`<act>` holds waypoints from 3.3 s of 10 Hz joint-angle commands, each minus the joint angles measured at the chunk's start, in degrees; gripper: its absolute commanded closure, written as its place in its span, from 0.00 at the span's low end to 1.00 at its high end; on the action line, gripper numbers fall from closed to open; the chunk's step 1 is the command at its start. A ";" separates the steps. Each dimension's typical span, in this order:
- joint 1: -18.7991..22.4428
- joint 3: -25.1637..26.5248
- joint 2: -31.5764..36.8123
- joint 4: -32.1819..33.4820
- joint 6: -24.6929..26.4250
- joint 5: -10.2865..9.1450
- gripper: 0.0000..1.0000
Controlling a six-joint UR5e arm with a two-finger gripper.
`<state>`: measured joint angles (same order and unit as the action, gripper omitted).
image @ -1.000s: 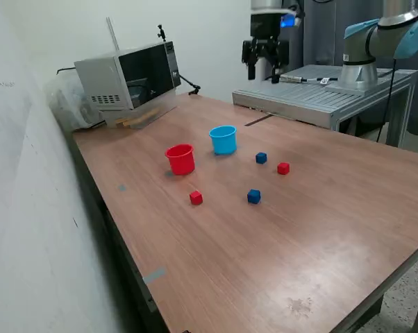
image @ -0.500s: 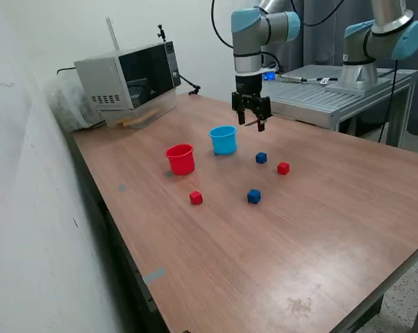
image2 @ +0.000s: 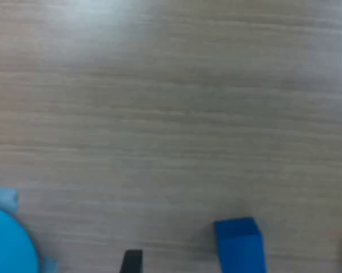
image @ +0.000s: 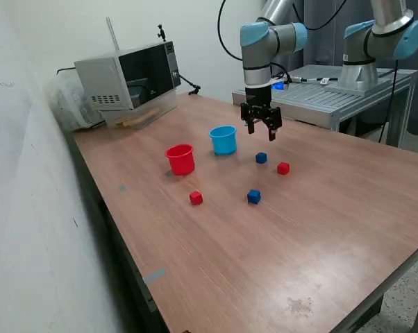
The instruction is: Place red objects in the red bin, and blue objects in the blue bin.
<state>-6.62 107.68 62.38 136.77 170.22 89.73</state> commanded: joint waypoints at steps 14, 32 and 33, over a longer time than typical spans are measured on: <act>1.34 -2.29 -6.48 4.99 -9.21 -3.07 0.00; -1.64 -3.18 -8.42 6.05 -9.21 -2.90 1.00; -1.65 -3.09 -8.42 5.96 -9.21 -2.90 1.00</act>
<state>-7.60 104.52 53.97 142.81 161.01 86.87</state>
